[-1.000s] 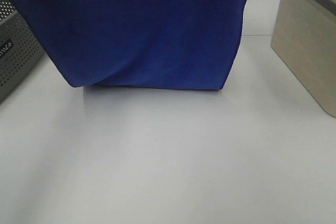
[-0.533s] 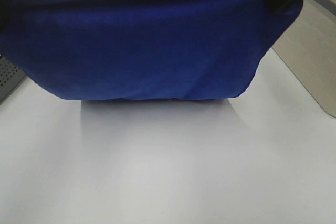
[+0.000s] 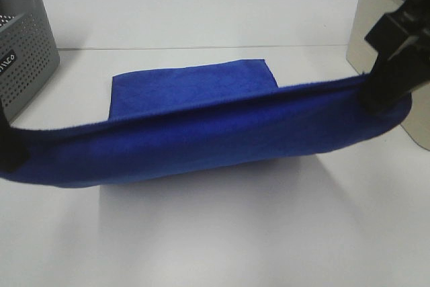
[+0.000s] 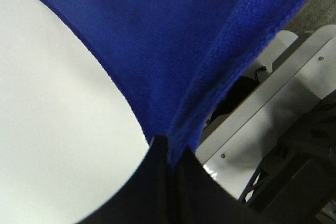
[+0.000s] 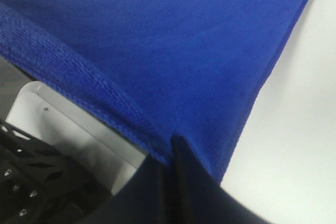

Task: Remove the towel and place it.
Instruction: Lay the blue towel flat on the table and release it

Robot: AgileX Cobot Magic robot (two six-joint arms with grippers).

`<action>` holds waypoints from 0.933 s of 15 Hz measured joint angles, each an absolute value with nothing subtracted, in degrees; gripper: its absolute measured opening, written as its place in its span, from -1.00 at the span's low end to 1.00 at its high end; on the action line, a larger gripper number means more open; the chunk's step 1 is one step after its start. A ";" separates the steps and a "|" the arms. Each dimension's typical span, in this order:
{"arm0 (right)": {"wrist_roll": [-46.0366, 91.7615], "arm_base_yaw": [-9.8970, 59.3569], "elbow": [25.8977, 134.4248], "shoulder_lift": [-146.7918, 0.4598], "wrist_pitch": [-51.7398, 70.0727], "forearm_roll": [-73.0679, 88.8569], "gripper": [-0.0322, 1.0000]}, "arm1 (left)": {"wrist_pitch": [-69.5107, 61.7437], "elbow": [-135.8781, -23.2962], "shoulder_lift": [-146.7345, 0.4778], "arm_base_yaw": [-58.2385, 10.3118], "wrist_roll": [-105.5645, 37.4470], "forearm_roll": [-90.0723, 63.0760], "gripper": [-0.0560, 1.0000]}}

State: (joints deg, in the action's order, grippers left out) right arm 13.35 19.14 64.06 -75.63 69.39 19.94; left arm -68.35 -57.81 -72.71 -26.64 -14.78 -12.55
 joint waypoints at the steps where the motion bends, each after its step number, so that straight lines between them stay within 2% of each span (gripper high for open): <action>1: 13.35 19.14 61.59 -75.63 69.39 22.00 -0.91 | -68.35 -55.81 -72.71 -26.70 -14.55 -12.55 -0.89; 6: 13.41 19.14 51.11 -75.57 69.39 24.75 -0.91 | -68.35 -49.62 -72.08 -27.44 -13.92 -17.13 -0.89; 9: 13.41 19.14 48.19 -75.52 69.39 24.98 -0.91 | -68.30 -45.44 -72.02 -31.57 -13.69 -18.68 -0.89; 14: 13.69 19.14 42.51 -75.46 69.33 26.70 -0.91 | -67.04 -40.22 -71.96 -32.31 -12.43 -22.17 -0.89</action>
